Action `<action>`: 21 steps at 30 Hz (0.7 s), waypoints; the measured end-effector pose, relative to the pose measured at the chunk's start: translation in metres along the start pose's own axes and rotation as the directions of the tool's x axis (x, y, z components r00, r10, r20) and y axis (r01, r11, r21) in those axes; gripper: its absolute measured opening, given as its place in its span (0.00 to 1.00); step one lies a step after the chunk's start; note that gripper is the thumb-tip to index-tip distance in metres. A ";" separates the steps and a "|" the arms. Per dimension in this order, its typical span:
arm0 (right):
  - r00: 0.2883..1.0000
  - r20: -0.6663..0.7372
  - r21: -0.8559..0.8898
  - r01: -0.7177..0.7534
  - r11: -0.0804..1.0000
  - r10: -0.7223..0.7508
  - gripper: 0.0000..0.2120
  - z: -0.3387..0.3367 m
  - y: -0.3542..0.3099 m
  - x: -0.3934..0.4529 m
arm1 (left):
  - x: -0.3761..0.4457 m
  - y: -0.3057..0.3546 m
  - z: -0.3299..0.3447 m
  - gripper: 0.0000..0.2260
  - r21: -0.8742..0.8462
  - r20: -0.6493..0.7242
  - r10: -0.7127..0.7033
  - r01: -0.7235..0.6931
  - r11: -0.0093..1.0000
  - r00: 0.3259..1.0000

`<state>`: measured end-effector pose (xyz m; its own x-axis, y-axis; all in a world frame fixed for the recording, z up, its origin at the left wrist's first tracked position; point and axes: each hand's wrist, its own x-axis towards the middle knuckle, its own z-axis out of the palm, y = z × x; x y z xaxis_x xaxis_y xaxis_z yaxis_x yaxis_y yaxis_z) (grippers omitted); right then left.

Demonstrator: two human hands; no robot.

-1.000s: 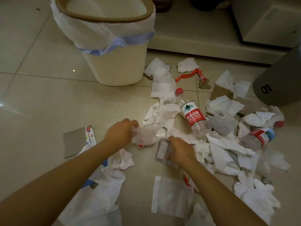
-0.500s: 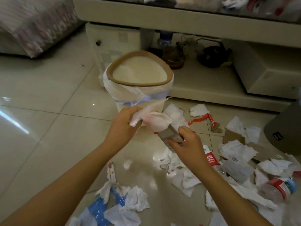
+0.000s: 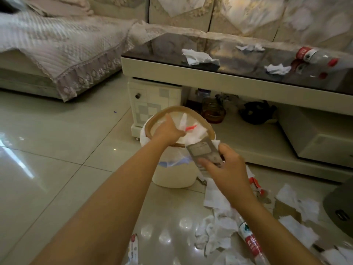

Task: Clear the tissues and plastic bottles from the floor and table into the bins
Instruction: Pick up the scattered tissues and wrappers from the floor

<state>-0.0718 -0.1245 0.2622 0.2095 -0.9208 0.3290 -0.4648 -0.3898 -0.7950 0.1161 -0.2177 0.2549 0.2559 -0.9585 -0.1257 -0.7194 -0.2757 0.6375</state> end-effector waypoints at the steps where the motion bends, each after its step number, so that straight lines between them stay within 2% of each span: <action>1: 1.000 -0.010 -0.003 0.005 1.000 -0.005 0.07 0.000 -0.002 0.006 | -0.003 -0.004 0.007 0.32 0.051 0.007 0.025 -0.025 0.998 1.000; 3: 0.999 -0.027 -0.003 0.029 1.000 -0.029 0.07 0.002 -0.005 0.018 | -0.005 -0.015 0.018 0.18 0.136 -0.004 0.108 -0.107 0.985 0.994; 7: 0.995 -0.071 0.065 0.081 0.995 -0.076 0.12 0.007 -0.011 0.046 | -0.018 -0.035 0.029 0.18 0.203 -0.028 0.243 -0.233 0.951 0.970; 10: 0.992 -0.102 0.152 0.085 0.985 -0.070 0.11 0.019 -0.010 0.066 | -0.027 -0.044 0.028 0.17 0.164 -0.051 0.255 -0.244 0.956 0.966; 13: 0.995 -0.052 0.200 0.097 0.975 -0.088 0.11 0.036 -0.002 0.078 | -0.041 -0.054 0.026 0.17 0.118 -0.100 0.291 -0.279 0.953 0.952; 15: 0.996 0.064 0.142 0.050 0.989 -0.060 0.15 0.043 0.007 0.082 | -0.050 -0.060 0.024 0.14 0.057 -0.169 0.308 -0.303 0.951 0.936; 17: 0.989 0.151 -0.011 0.006 1.000 -0.004 0.25 0.046 0.019 0.080 | -0.060 -0.064 0.019 0.10 0.005 -0.247 0.307 -0.315 0.949 0.919; 19: 0.989 0.150 -0.105 0.032 0.994 -0.016 0.28 0.044 0.026 0.070 | -0.068 -0.067 0.015 0.07 -0.030 -0.281 0.311 -0.332 0.943 0.908; 21: 0.988 0.135 -0.140 0.094 0.986 -0.075 0.27 0.043 0.026 0.054 | -0.079 -0.069 0.014 0.06 -0.059 -0.291 0.328 -0.359 0.932 0.899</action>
<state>-0.0358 -0.1837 0.2372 0.3580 -0.8788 0.3156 -0.5587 -0.4724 -0.6817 0.1368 -0.1243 0.2107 0.1820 -0.9308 0.3169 -0.7241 0.0912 0.6836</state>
